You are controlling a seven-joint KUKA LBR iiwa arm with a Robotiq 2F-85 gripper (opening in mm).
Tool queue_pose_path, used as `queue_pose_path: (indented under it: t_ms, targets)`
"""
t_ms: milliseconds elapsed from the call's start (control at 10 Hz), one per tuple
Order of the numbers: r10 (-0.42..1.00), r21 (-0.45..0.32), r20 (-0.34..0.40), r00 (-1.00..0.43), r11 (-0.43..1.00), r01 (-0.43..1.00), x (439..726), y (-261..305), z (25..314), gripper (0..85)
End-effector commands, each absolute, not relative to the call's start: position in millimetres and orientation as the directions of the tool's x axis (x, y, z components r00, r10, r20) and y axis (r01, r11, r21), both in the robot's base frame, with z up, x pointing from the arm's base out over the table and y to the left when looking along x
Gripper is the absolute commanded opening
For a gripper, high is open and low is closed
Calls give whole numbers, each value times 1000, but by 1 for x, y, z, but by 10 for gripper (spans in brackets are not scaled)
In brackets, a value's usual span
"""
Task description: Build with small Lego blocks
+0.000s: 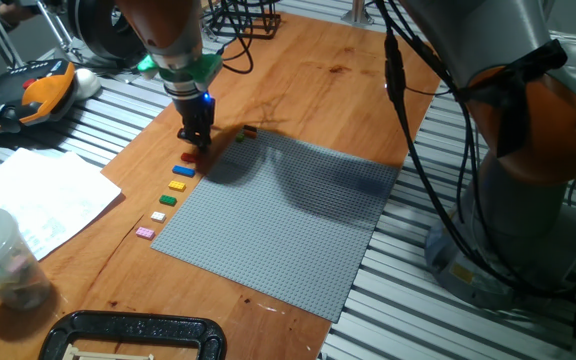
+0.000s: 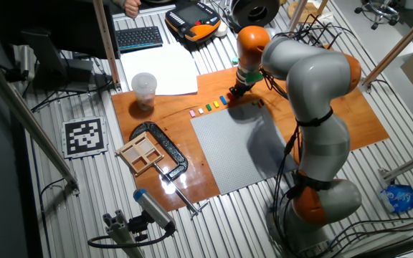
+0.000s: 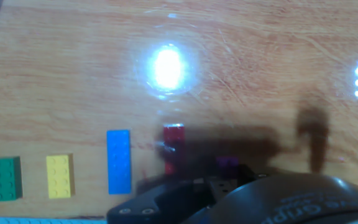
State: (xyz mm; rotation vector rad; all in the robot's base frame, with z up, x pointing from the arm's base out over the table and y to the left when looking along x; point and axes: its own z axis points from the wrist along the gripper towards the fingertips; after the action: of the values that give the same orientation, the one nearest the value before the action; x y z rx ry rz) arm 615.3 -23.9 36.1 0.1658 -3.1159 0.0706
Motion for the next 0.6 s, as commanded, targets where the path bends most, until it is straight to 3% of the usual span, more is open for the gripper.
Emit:
queue_pose_path:
  t_ms: [0, 500]
  targets:
    - [-105, -44, 21, -994, 993, -106, 613, -26, 38, 0]
    - [-87, -36, 13, -996, 995, -88, 598, -39, 41, 0]
